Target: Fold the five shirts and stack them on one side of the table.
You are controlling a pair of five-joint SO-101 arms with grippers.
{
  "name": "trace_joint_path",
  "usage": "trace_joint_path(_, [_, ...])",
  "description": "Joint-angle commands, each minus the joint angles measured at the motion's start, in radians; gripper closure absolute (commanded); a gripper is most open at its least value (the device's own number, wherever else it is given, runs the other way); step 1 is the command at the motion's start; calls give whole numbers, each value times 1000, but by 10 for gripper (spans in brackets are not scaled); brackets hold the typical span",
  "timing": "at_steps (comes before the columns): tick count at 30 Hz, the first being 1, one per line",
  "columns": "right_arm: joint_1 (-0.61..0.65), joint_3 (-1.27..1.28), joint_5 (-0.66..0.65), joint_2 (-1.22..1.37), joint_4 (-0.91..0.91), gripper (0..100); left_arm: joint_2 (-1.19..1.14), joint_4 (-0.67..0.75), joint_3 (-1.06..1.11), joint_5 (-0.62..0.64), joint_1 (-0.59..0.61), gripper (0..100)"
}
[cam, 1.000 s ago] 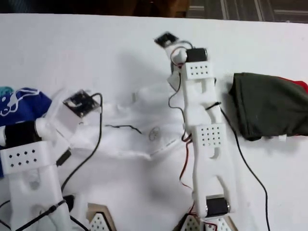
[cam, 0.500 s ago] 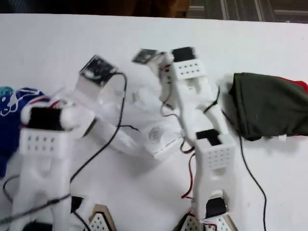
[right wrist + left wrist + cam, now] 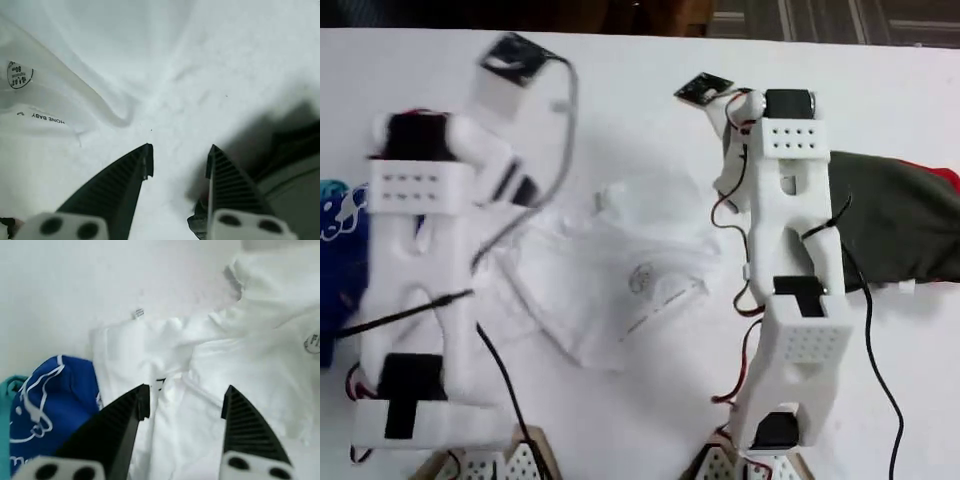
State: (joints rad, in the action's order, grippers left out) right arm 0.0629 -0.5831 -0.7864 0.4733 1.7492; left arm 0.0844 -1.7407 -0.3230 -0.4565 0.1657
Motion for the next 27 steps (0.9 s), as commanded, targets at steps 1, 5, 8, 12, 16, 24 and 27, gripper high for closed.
trace_joint_path(1, [-7, -5, -9, -64, 22, 815, 38, -51, -22, -95, 175, 748])
trace_joint_path(5, [-4, -5, -6, -61, 22, 815, 195, -51, 185, -242, 321, 748])
trace_joint_path(8, [-2, -5, -6, -61, 22, 815, 405, -49, 409, -338, 376, 748])
trace_joint_path(12, [-4, -5, -6, -65, 22, 815, 723, -49, 687, -436, 408, 748])
trace_joint_path(16, [-7, -5, -6, -68, 24, 815, 974, -49, 946, -540, 486, 748])
trace_joint_path(24, [1, -5, -5, -70, 24, 815, 1063, -18, 1175, -928, 847, 748])
trace_joint_path(27, [5, -5, -5, -70, 24, 815, 1033, 107, 1260, -1007, 945, 748])
